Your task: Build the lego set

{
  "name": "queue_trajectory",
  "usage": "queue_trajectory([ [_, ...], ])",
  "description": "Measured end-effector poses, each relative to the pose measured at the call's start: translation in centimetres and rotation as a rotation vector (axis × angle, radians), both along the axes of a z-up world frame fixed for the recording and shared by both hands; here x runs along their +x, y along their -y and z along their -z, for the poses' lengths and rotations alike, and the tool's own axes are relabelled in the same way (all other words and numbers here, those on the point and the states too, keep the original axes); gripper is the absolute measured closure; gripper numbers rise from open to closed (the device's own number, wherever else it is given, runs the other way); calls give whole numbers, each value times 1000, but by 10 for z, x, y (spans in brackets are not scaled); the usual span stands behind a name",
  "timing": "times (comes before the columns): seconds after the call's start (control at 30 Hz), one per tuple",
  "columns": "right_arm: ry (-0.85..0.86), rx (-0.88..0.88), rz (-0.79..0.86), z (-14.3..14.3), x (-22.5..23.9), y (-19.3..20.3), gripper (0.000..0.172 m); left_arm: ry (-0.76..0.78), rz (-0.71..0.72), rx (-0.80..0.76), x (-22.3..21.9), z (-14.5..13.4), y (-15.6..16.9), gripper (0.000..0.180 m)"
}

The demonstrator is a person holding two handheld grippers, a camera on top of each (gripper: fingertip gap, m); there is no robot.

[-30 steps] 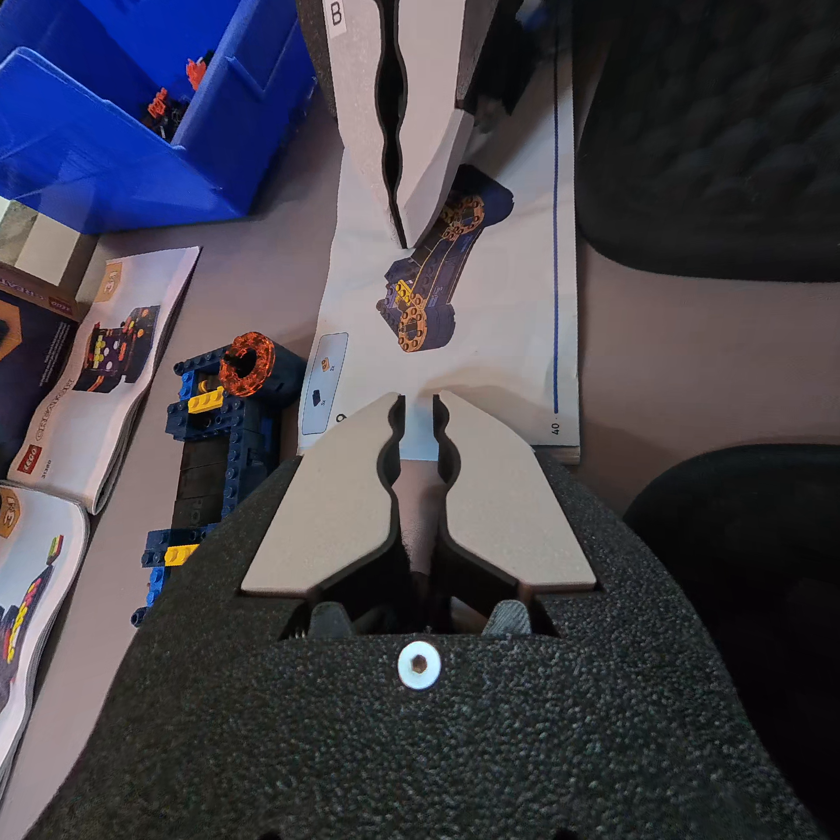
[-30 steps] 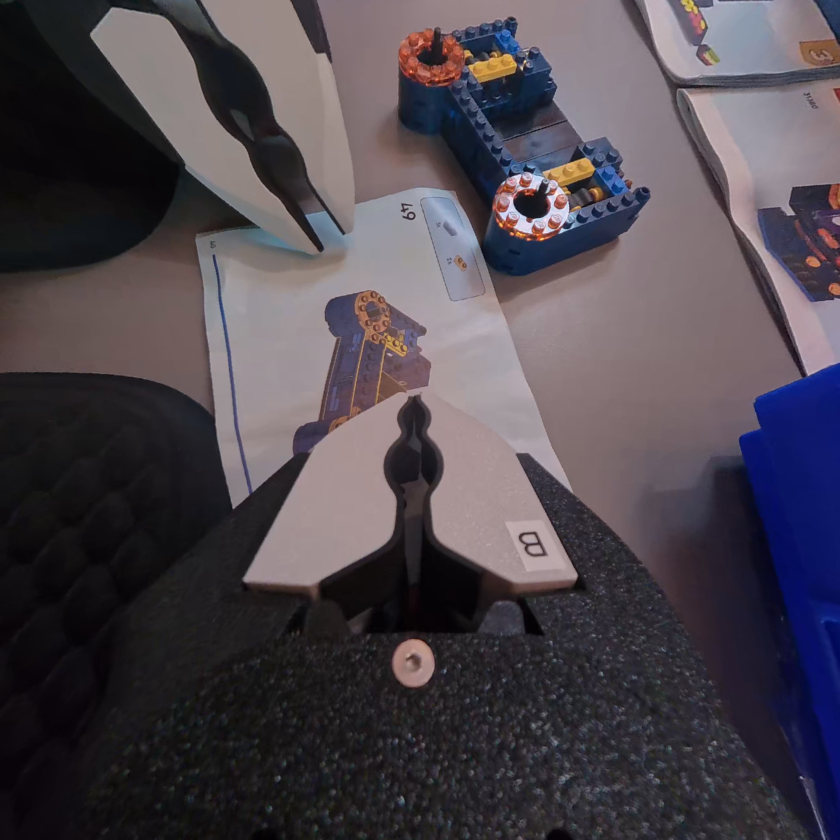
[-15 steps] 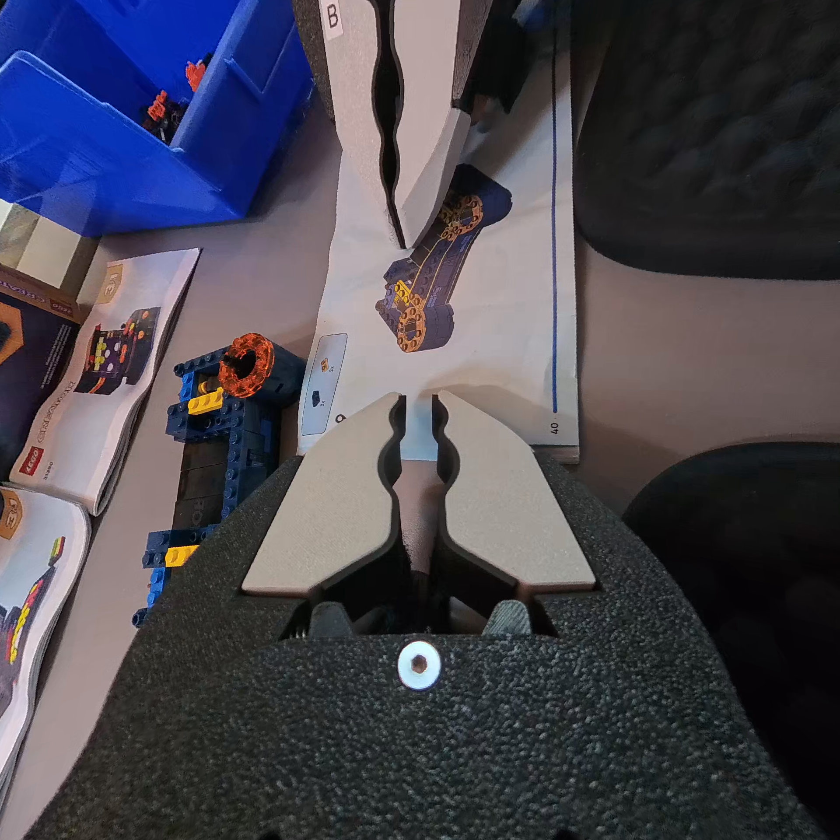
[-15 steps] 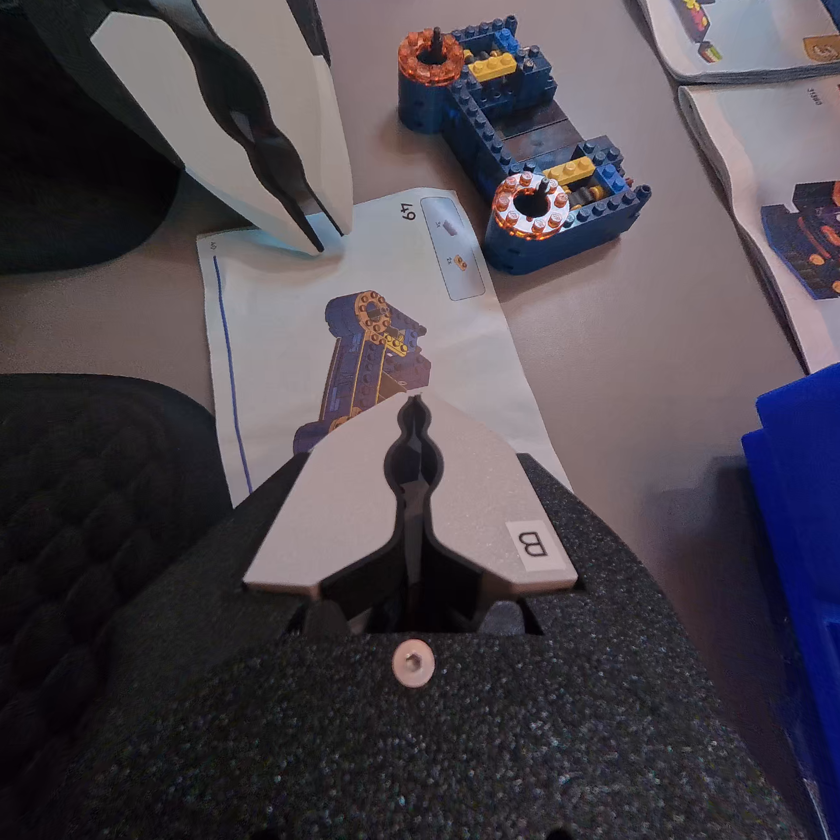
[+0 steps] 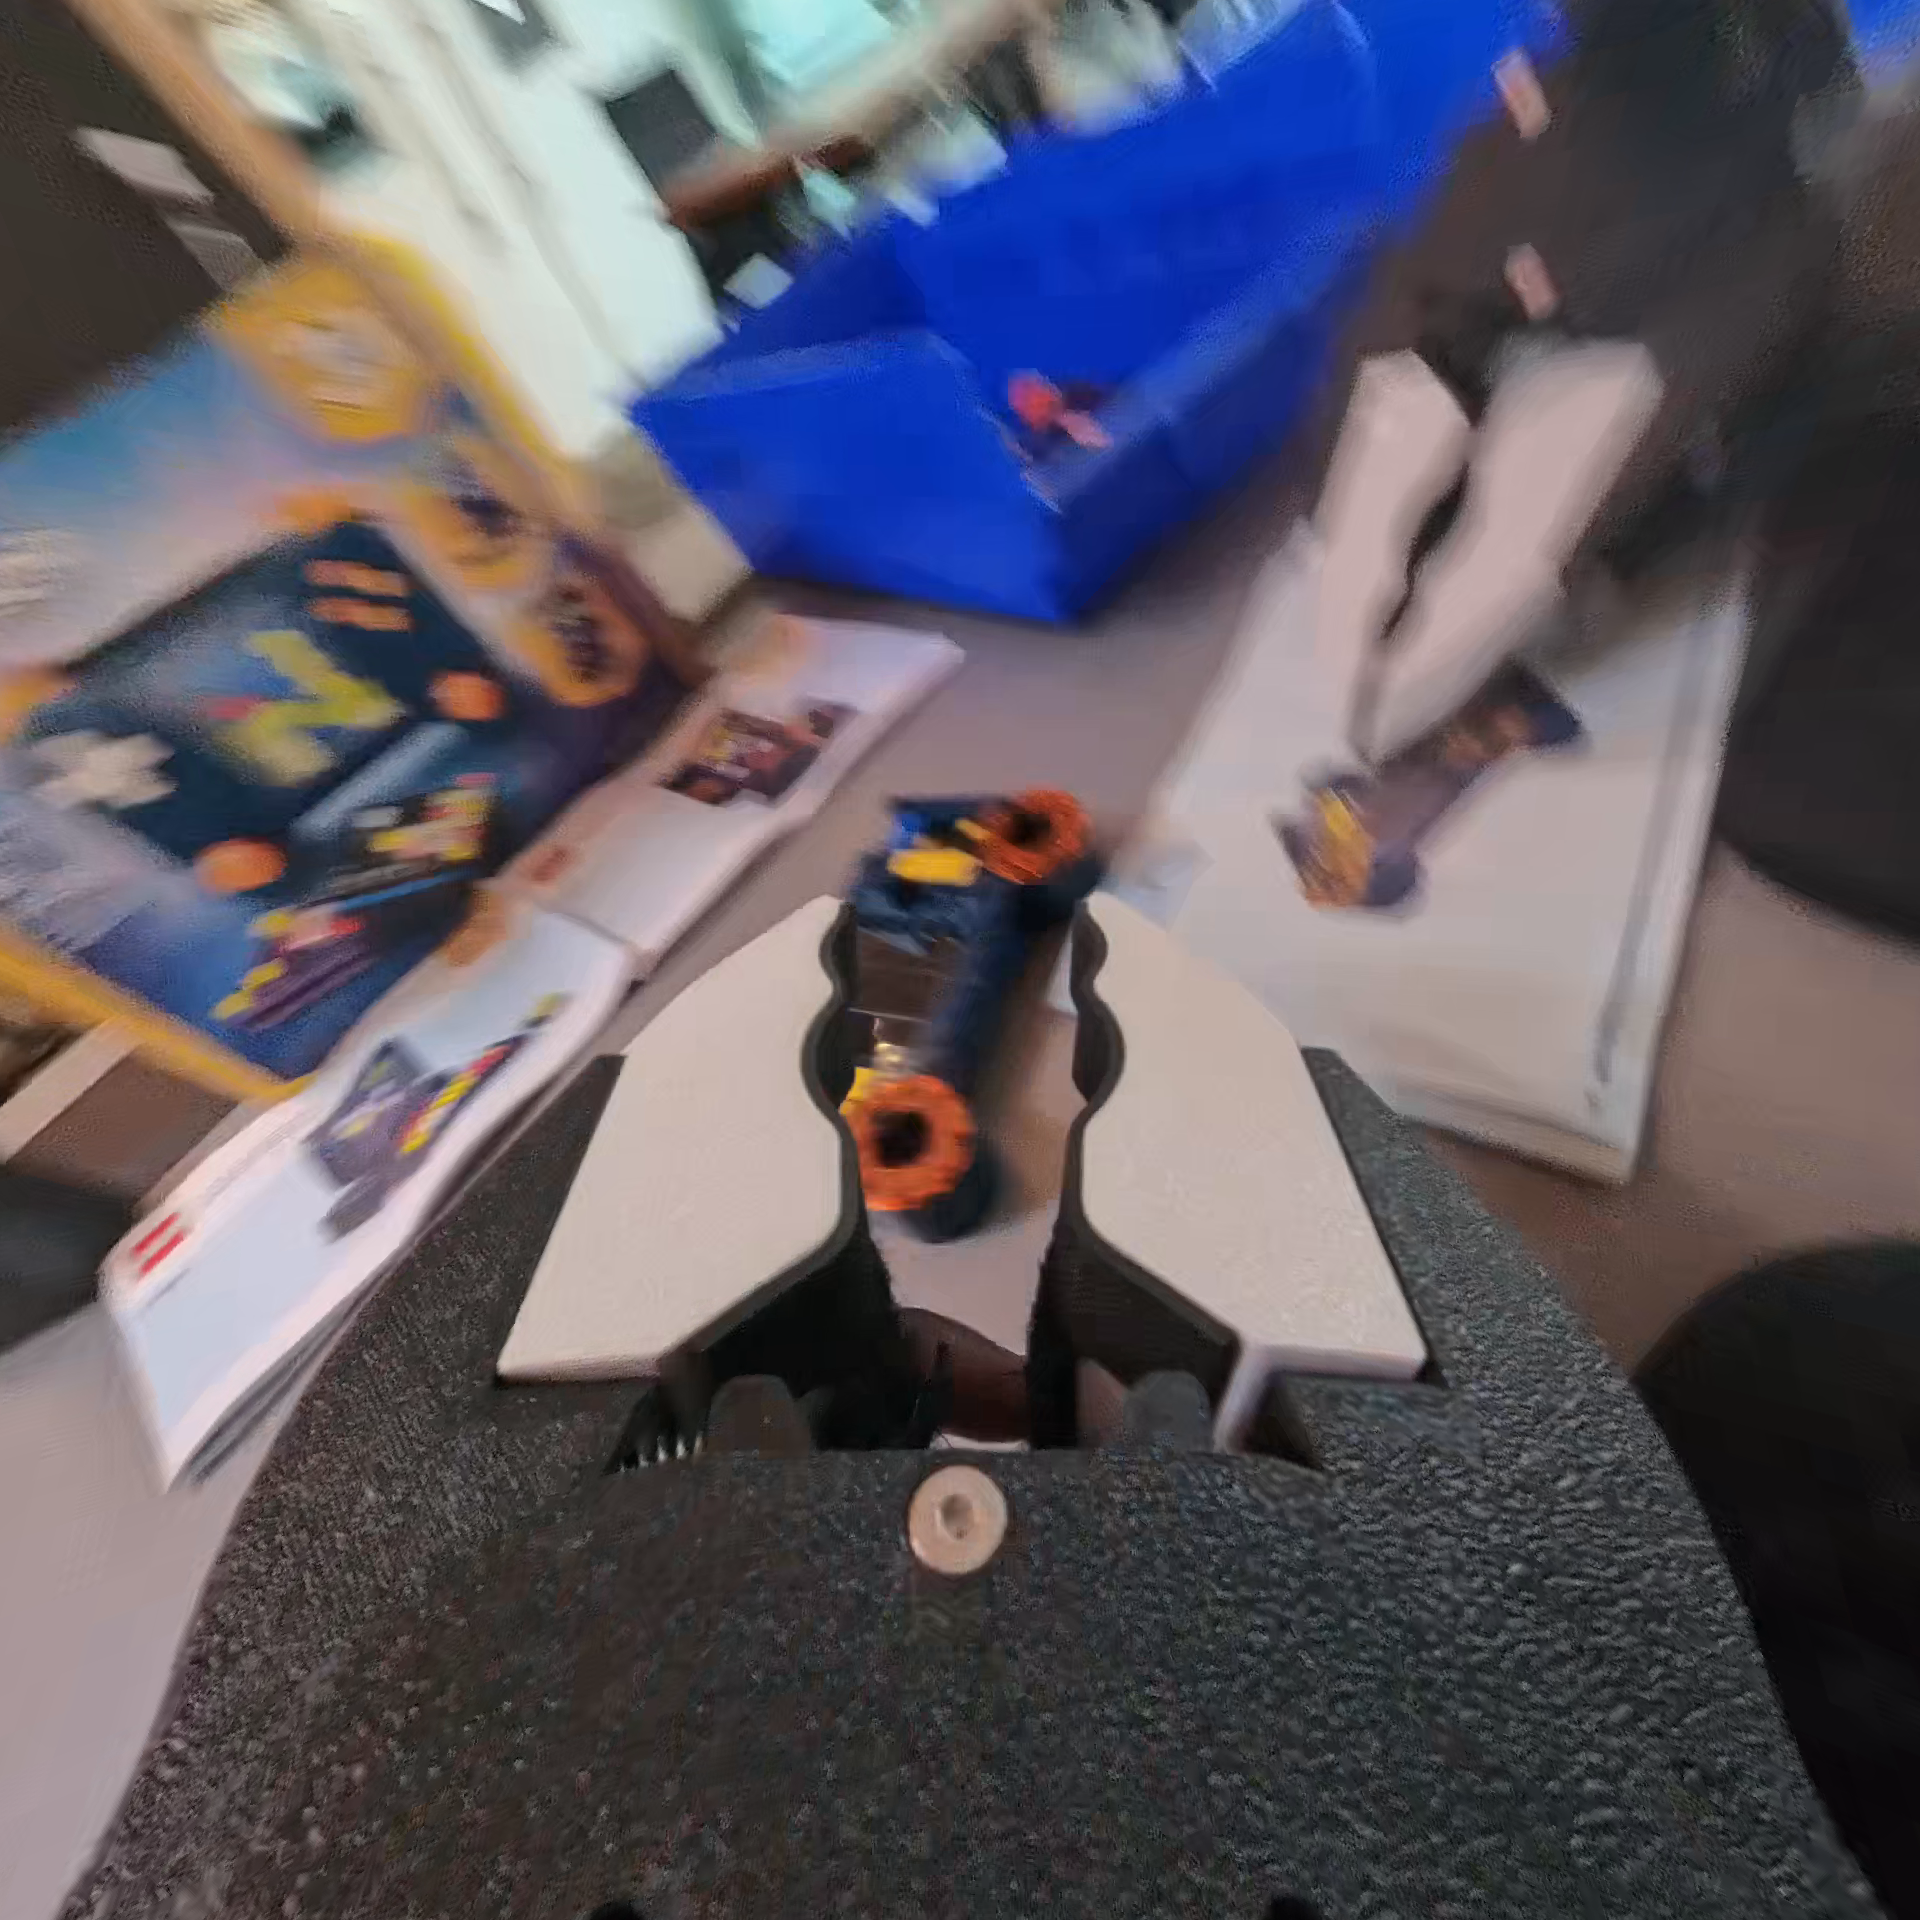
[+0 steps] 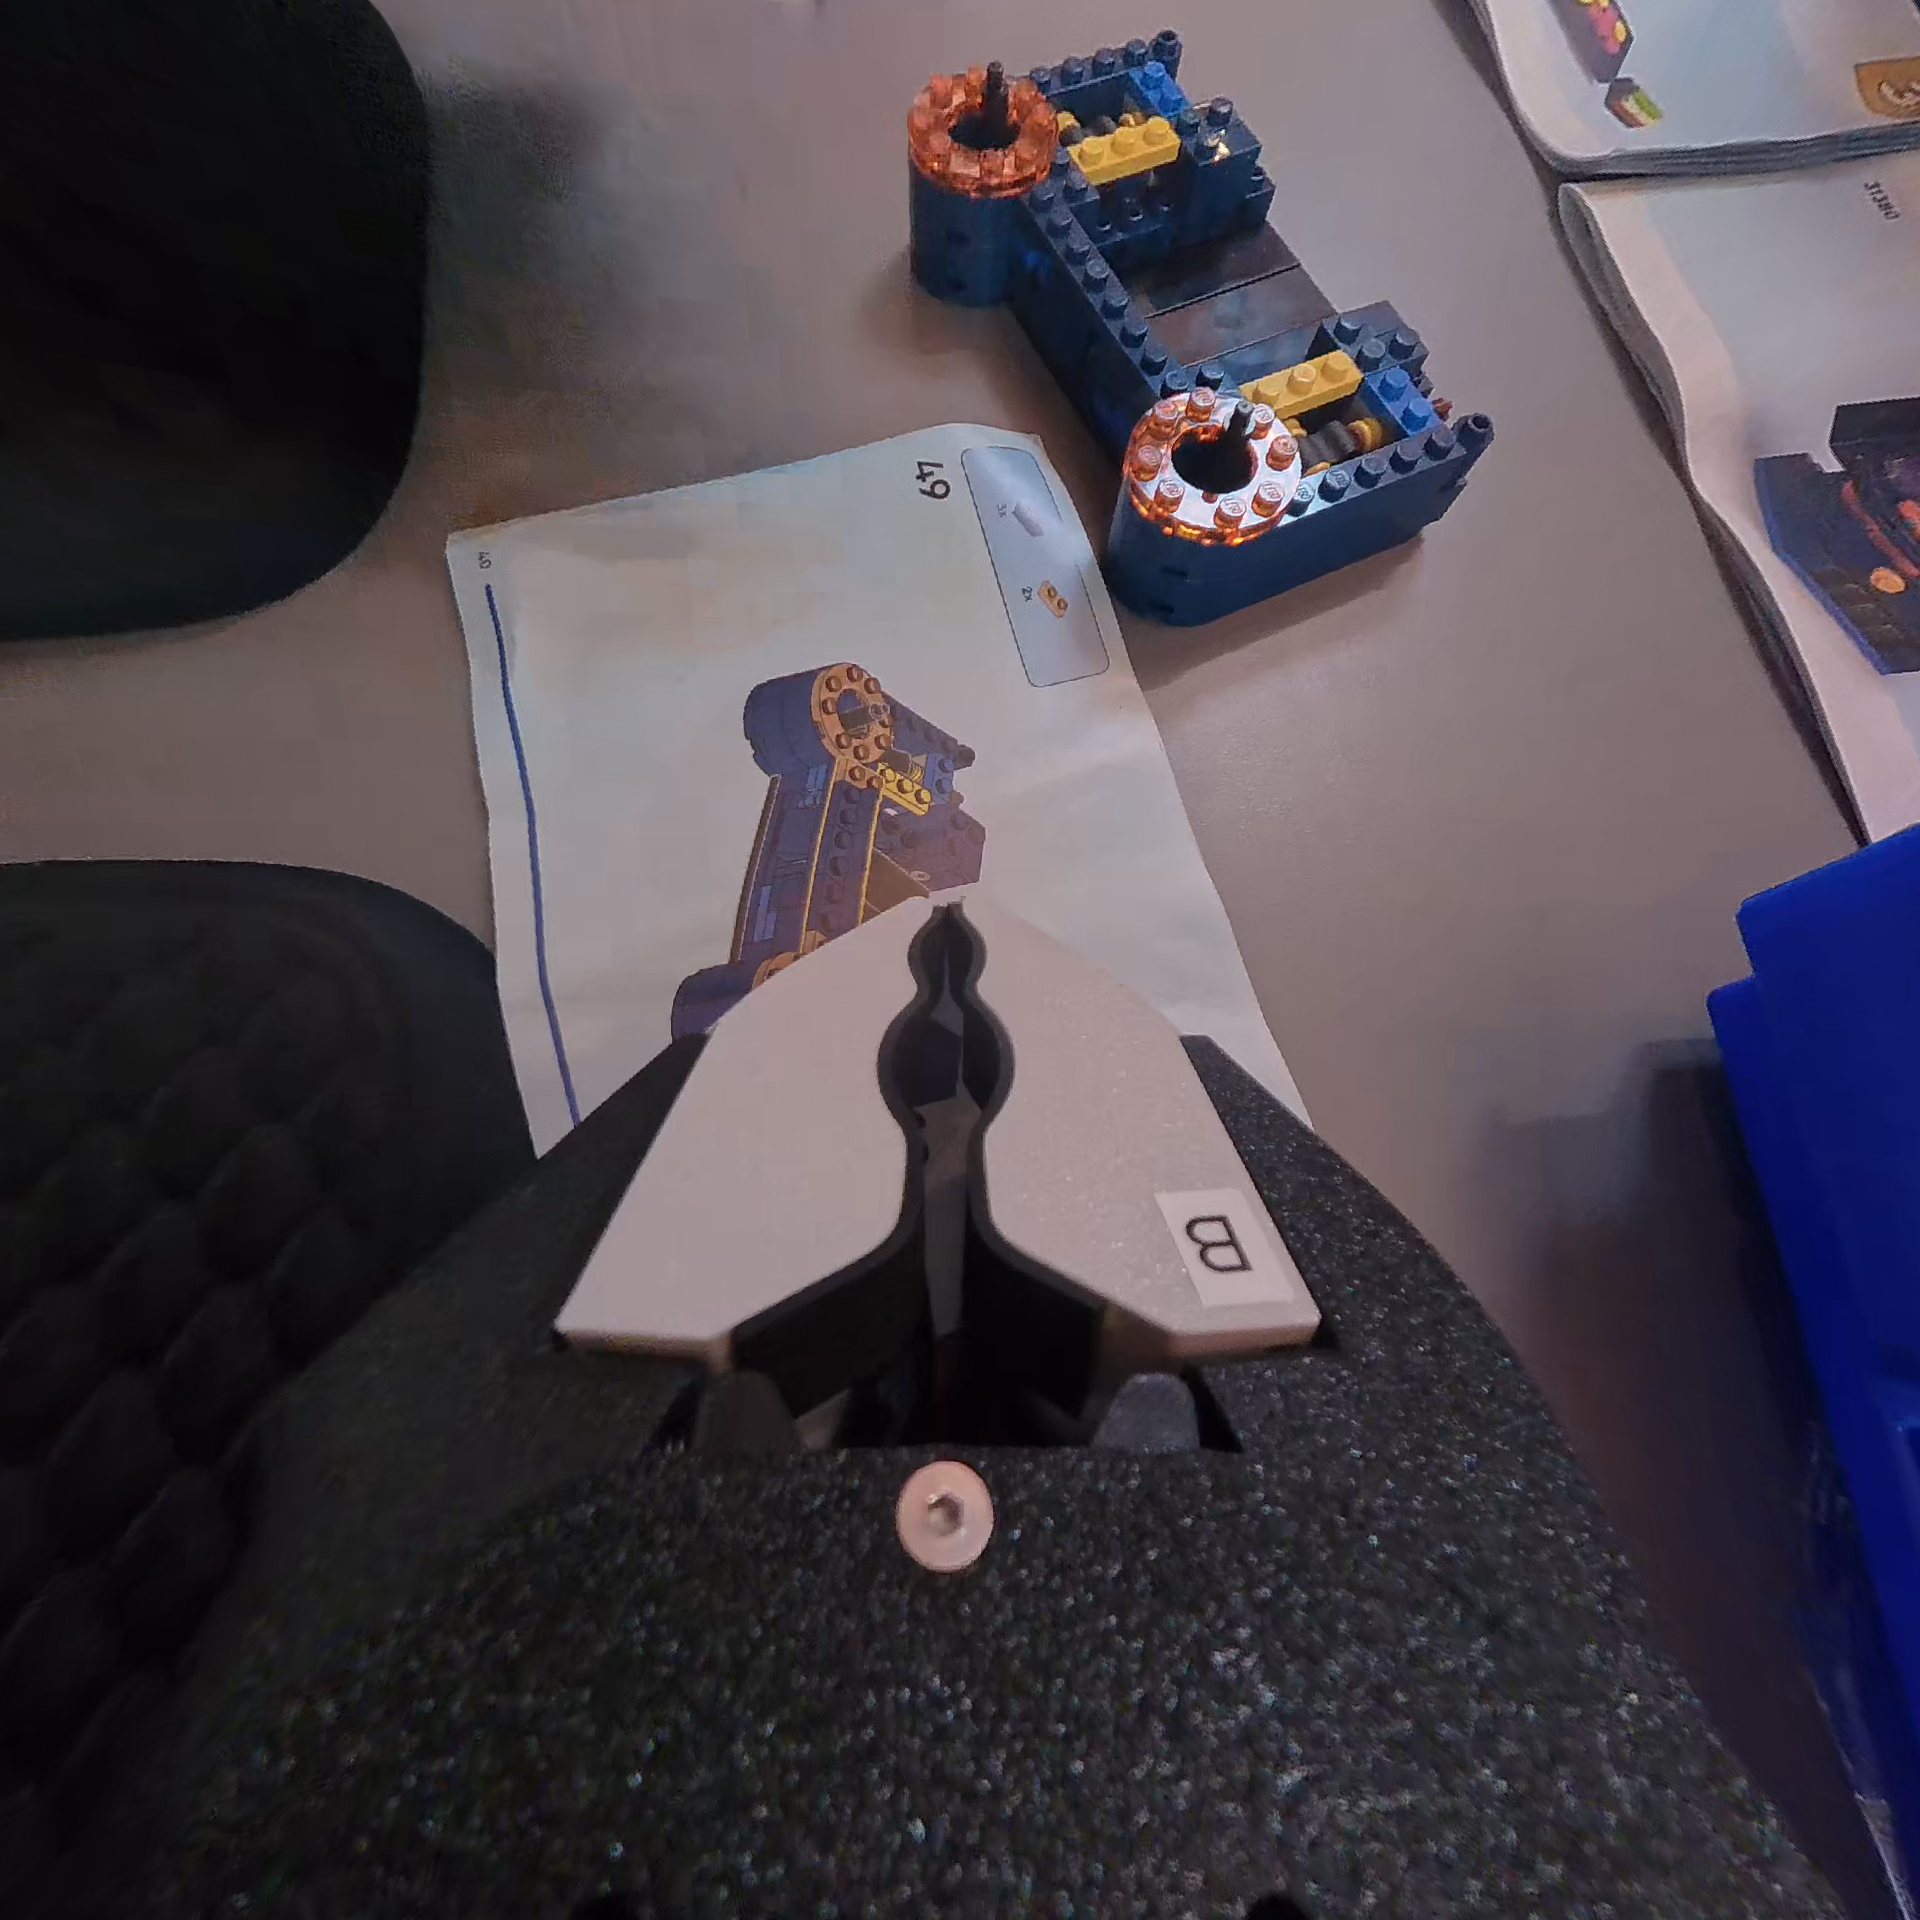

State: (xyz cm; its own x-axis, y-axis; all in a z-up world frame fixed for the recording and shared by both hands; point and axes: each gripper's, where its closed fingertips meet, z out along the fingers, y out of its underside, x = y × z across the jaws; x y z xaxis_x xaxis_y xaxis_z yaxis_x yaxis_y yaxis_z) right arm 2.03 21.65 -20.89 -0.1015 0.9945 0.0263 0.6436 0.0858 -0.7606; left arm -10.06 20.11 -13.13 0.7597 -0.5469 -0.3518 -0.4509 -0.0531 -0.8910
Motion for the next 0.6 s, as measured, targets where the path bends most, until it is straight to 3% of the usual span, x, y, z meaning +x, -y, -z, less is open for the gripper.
queue_trajectory([
  [0.1,-1,0,-1,0,0,0,172,369,-122,158,-41,-60,8,149],
  [0.2,-115,18,28,-17,-1,-4,157,570,-118,204,-57,-74,17,154],
  [0.3,-581,-18,104,-97,11,-15,155,535,-136,218,-60,-66,14,153],
  [0.4,-1011,-39,333,-166,66,-53,156,414,-179,211,-56,-52,8,153],
  [0.5,-1204,-90,677,-174,130,-99,159,264,-193,231,-49,-42,5,154],
  [0.6,-1208,-161,809,-159,151,-116,157,200,-206,217,-48,-33,1,155],
])
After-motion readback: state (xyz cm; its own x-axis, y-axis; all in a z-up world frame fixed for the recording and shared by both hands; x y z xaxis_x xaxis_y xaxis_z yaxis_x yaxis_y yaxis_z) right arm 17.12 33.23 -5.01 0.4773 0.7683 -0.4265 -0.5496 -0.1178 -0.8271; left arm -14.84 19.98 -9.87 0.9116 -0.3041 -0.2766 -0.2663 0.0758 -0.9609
